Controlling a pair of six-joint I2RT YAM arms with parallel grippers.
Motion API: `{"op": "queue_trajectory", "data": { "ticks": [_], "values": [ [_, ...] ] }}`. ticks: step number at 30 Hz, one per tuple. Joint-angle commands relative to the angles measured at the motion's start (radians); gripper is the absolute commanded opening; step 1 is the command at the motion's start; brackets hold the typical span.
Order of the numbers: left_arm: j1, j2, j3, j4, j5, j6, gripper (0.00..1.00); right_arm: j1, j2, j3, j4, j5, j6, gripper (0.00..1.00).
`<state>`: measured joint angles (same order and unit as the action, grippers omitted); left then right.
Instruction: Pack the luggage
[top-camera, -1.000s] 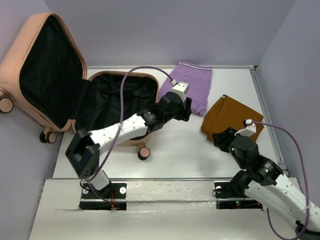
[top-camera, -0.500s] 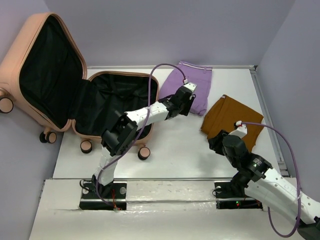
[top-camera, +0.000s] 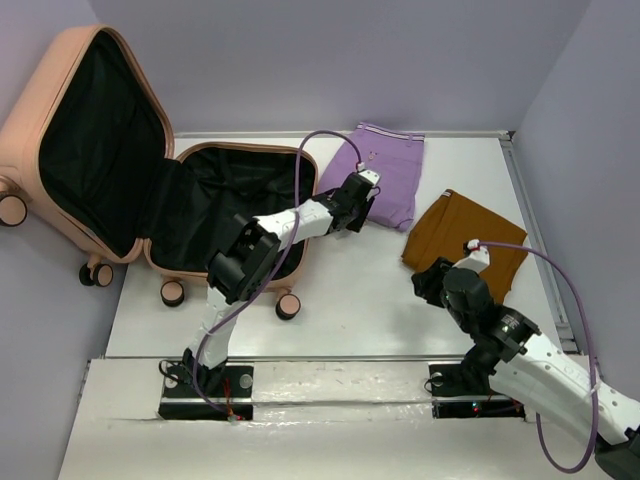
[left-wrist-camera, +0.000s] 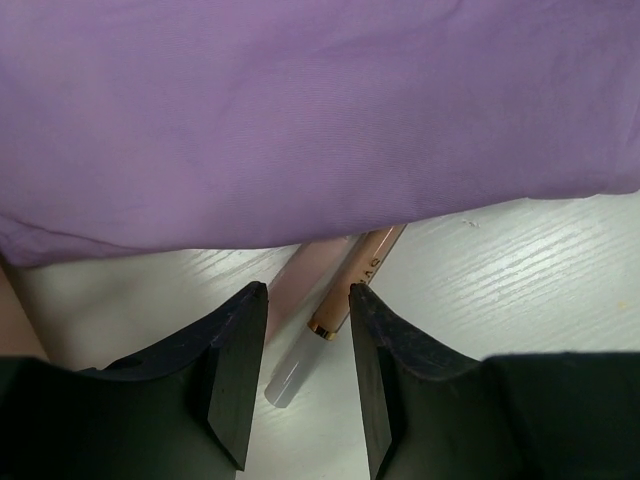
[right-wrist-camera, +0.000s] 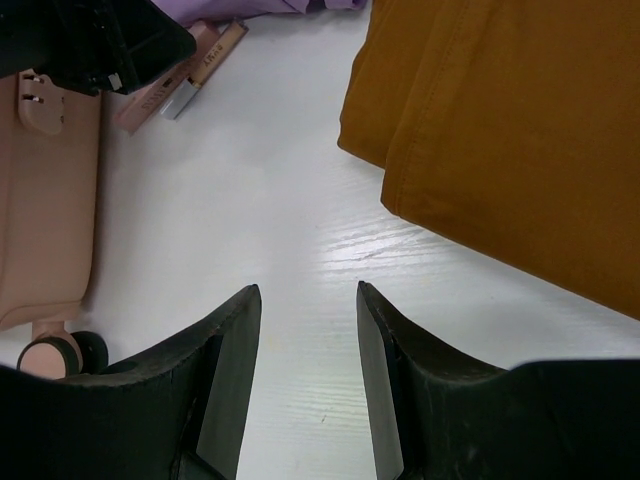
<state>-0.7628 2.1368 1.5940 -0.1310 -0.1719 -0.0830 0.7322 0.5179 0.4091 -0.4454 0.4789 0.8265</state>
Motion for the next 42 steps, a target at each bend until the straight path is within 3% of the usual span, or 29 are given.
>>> {"op": "queue_trajectory", "data": {
  "ticks": [1, 6, 13, 16, 17, 21, 25, 28, 31, 42],
  "values": [
    [0.005, 0.006, -0.017, 0.03, -0.011, 0.026, 0.51, -0.004, 0.011, -0.006, 0.071, -0.005, -0.021, 0.49],
    [0.028, -0.008, -0.068, 0.033, 0.003, 0.026, 0.57, -0.004, 0.019, -0.009, 0.082, -0.02, -0.029, 0.49],
    [0.051, 0.012, -0.068, 0.03, -0.003, 0.039, 0.57, -0.004, 0.05, 0.007, 0.111, -0.042, -0.064, 0.49],
    [0.06, 0.011, -0.072, 0.042, 0.038, 0.031, 0.49, -0.004, 0.067, 0.013, 0.116, -0.052, -0.07, 0.48],
    [0.066, 0.009, -0.072, 0.042, 0.044, 0.029, 0.36, -0.004, 0.071, 0.014, 0.123, -0.052, -0.075, 0.48],
    [0.077, -0.009, -0.094, 0.059, 0.104, 0.005, 0.16, -0.004, 0.108, 0.033, 0.128, -0.056, -0.095, 0.48],
    [0.079, -0.02, -0.112, 0.067, 0.146, -0.017, 0.22, -0.004, 0.142, 0.053, 0.132, -0.051, -0.109, 0.49],
    [0.079, -0.034, -0.14, 0.071, 0.153, -0.041, 0.17, -0.004, 0.136, 0.056, 0.142, -0.056, -0.118, 0.49],
    [0.079, -0.063, -0.19, 0.113, 0.172, -0.06, 0.06, -0.004, 0.143, 0.059, 0.145, -0.057, -0.127, 0.49],
    [0.08, -0.258, -0.322, 0.212, 0.273, -0.155, 0.06, -0.004, 0.123, 0.062, 0.146, -0.074, -0.142, 0.51]
  ]
}}
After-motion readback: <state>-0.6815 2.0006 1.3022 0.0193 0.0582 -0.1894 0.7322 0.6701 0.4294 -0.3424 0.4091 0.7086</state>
